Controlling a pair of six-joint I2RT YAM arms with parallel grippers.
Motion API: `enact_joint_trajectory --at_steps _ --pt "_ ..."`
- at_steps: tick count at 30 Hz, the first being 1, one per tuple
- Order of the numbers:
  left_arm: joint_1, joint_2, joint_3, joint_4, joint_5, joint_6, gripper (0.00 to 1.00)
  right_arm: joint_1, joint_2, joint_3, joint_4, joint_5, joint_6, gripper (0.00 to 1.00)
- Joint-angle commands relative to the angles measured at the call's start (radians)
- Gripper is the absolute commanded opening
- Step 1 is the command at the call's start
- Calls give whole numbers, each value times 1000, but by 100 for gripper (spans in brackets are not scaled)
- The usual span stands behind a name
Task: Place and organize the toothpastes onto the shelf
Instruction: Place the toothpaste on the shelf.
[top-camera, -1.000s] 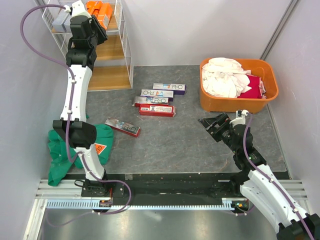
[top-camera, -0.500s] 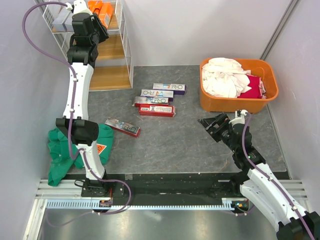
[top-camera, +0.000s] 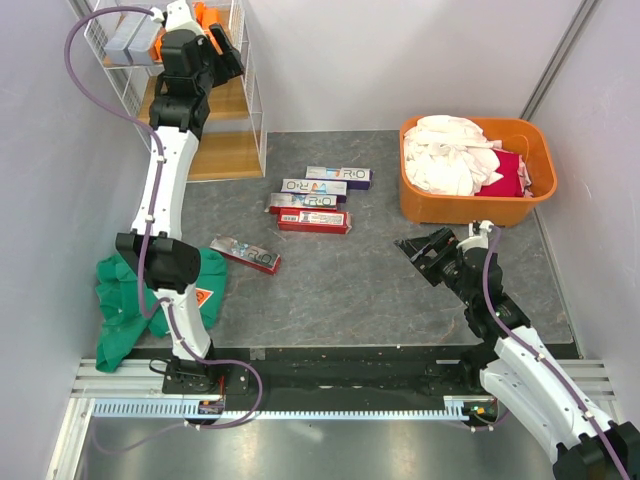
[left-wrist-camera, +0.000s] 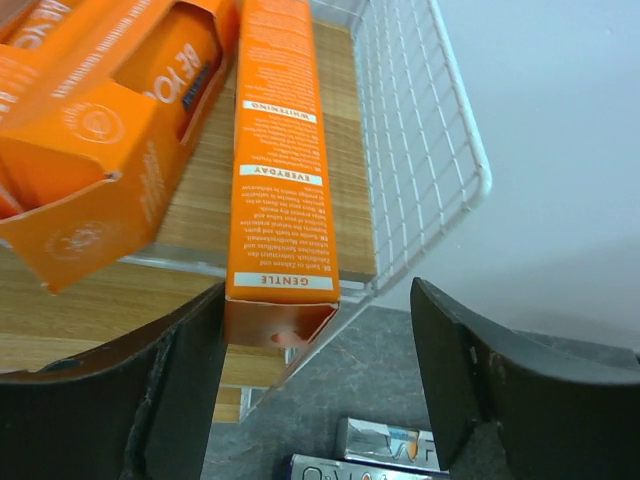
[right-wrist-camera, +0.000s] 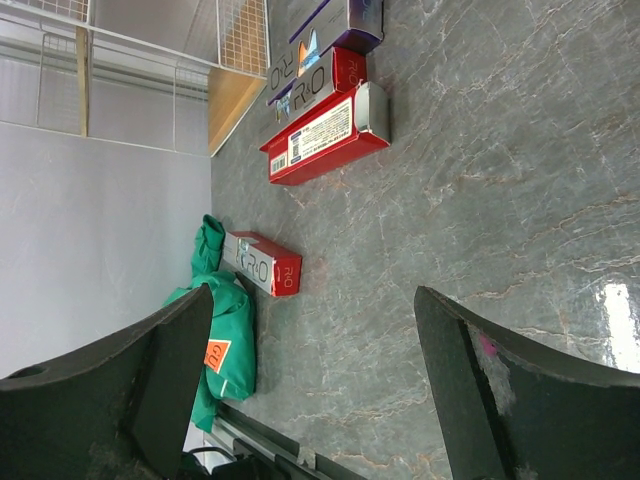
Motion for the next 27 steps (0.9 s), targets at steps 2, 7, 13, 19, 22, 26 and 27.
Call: enact_joint_trajectory --at_steps 2,7,13,19,22,26,27 --pt "-1 -104 -67 89 50 -29 81 -3 0 -15 9 -13 -7 90" --pt "-3 -170 -152 112 53 -26 83 -2 -3 -20 8 -18 -3 90" --pt "-1 -288 -294 151 56 -18 86 -3 0 -25 11 -19 2 90" --pt "3 -351 -362 152 30 -2 89 -5 -1 -29 8 -24 7 90" --pt "11 -388 -405 152 15 5 89 -5 -5 -29 8 -27 7 89" --pt "25 -423 -434 162 8 11 76 -5 -9 -35 9 -27 11 89" --pt "26 -423 -434 160 13 14 74 -5 -6 -35 9 -29 11 89"
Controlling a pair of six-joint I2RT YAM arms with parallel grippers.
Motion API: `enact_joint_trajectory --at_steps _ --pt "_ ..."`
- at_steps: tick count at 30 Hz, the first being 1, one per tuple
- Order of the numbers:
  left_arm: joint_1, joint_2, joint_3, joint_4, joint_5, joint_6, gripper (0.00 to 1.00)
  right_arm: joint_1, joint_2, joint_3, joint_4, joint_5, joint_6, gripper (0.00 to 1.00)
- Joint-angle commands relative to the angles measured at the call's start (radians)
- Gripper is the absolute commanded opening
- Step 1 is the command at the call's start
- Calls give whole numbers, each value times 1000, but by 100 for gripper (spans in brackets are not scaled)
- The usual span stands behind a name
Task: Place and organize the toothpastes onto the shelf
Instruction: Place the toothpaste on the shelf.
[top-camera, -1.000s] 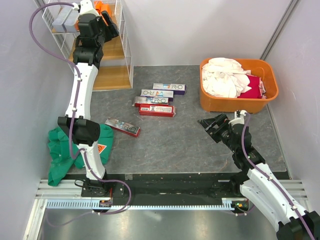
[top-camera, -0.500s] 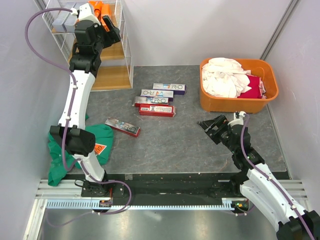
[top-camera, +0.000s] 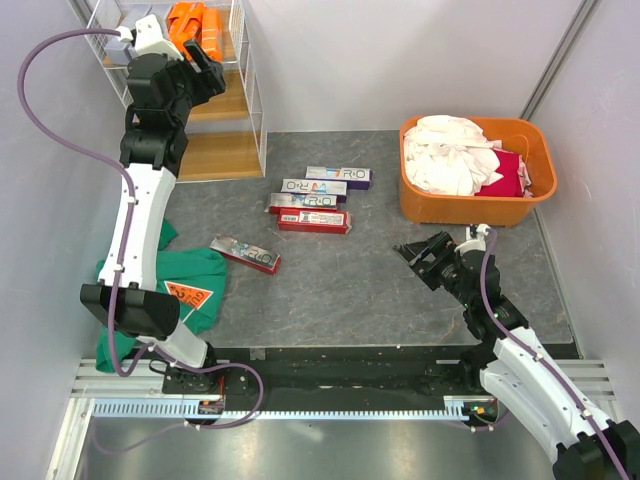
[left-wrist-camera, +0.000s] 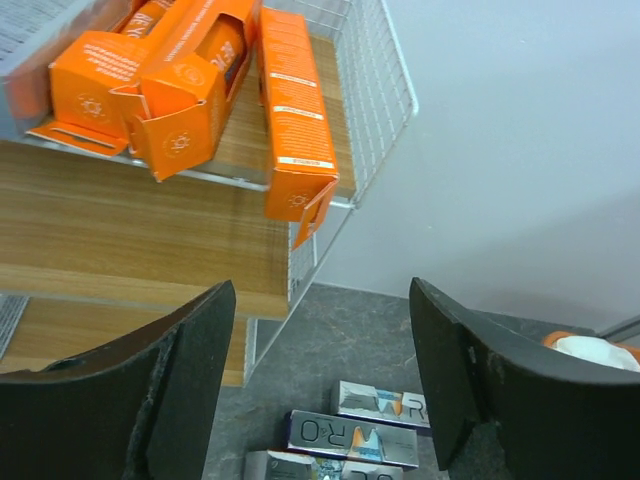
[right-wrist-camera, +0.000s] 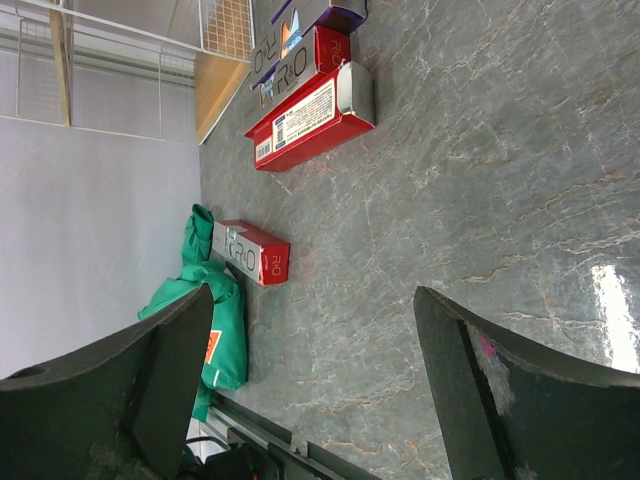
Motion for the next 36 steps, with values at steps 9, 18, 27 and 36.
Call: enact_joint_trajectory --at_steps 9,18,27,36 --pt "43 9 21 26 82 15 29 -3 4 -11 12 -10 5 89" --pt "49 157 179 -29 223 -16 19 -3 20 -9 12 -5 -2 89" --pt "63 282 331 -69 177 -47 19 -8 35 0 12 -4 -18 89" --pt "106 360 428 -93 241 -81 18 -8 52 6 13 -10 -21 89"
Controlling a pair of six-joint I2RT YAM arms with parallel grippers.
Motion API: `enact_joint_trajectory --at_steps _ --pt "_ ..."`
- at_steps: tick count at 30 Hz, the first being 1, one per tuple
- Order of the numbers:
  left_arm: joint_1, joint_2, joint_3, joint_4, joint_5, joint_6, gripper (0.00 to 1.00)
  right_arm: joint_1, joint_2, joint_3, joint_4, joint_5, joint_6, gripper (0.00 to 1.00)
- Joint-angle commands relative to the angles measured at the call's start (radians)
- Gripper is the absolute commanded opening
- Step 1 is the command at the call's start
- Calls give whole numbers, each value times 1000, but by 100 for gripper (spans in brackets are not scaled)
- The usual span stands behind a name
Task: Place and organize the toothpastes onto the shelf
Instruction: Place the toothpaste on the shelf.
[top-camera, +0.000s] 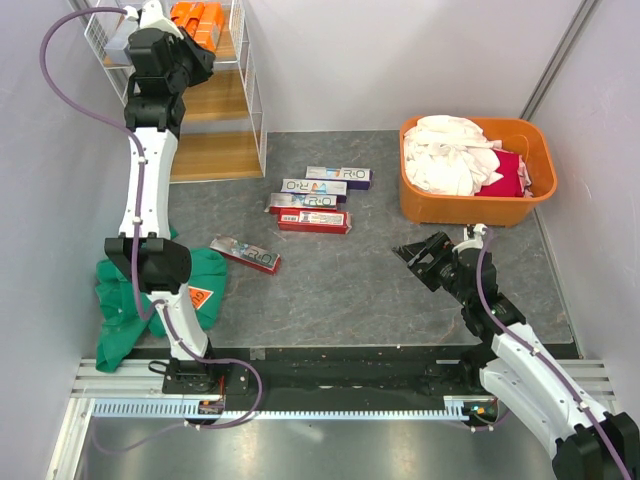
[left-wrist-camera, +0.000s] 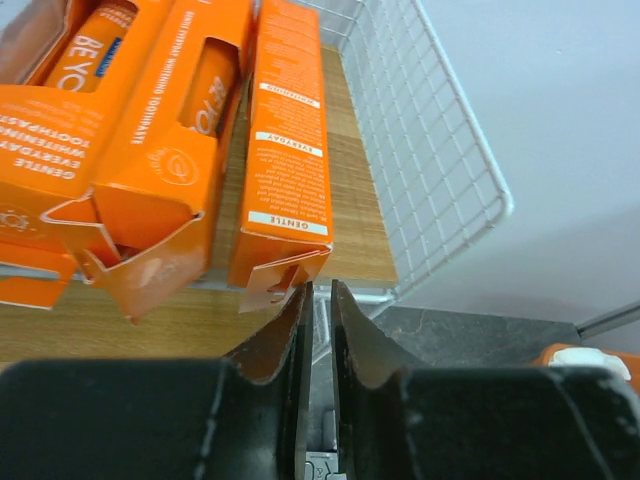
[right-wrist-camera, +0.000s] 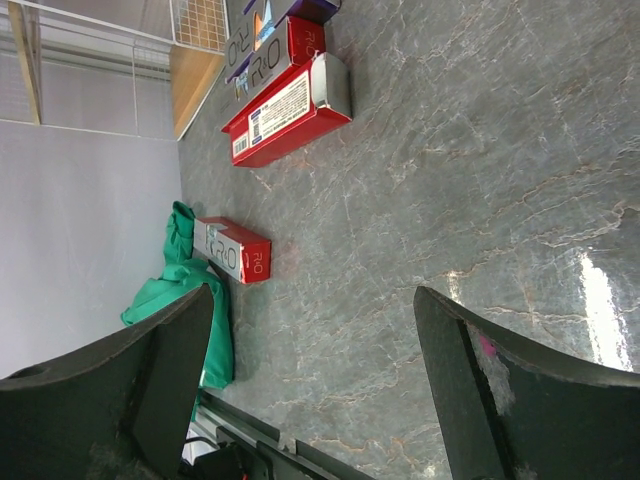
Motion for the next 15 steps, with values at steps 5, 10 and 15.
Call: enact_joint_trajectory --at_steps 5,10,15 --pt "13 -55 -36 66 162 21 20 -5 11 12 12 -8 -11 89" --pt "-16 -235 -312 202 176 40 25 -5 21 19 12 -10 -15 89" --pt "-18 -437 -597 324 198 6 34 -5 25 19 13 -17 -15 89"
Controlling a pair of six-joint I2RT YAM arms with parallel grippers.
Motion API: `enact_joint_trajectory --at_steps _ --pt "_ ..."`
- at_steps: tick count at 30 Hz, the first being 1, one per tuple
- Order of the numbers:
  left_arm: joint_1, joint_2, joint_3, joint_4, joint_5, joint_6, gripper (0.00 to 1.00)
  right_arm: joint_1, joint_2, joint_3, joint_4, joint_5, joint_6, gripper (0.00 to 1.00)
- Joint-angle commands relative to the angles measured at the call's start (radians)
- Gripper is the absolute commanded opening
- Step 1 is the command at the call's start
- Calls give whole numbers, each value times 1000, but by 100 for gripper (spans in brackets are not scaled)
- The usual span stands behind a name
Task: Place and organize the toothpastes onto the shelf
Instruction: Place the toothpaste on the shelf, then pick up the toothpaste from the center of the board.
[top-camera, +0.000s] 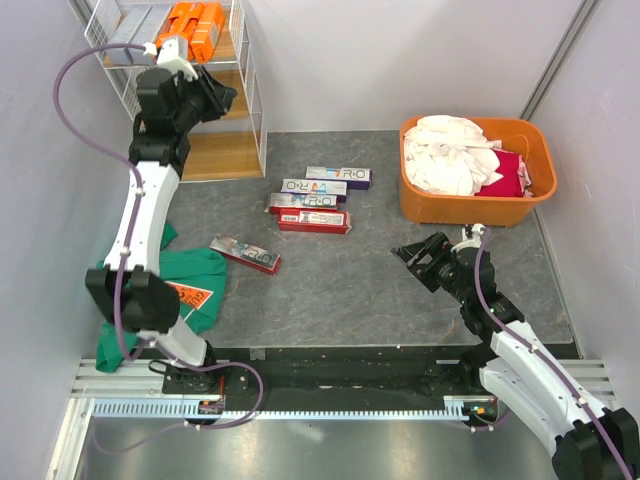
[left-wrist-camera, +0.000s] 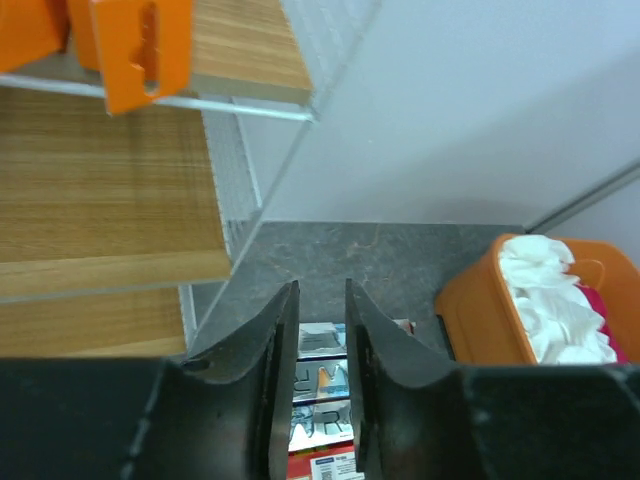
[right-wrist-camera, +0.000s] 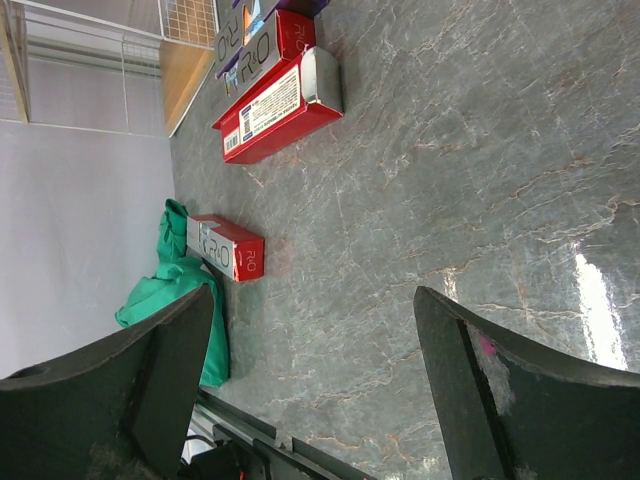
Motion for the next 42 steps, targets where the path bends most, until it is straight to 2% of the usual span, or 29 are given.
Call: enact_joint_trajectory --at_steps 1,3,7,10,18,23,31,41,42 --pt "0 -219 -178 172 54 3 41 -4 4 19 13 -14 -13 89" --pt "0 -267 -282 180 52 0 48 -4 4 19 12 -17 -18 89" --pt "0 -420 -467 190 52 -29 70 -4 6 19 13 -20 -18 89" --pt "0 -501 -618 197 54 -39 81 -4 6 19 12 -25 -26 89" --pt "0 -584 -909 154 100 -43 99 -6 10 8 12 -29 -24 89" --pt "-5 -557 -1035 161 112 -97 100 -4 15 2 10 -35 -29 89" --pt "-48 -385 -999 145 109 -111 100 -4 20 -6 13 -32 -27 89" --pt "-152 -97 -769 62 2 -97 99 -4 32 -9 12 -32 -35 90" --pt "-161 -75 -752 57 -1 -100 97 -4 32 -9 10 -34 -35 90"
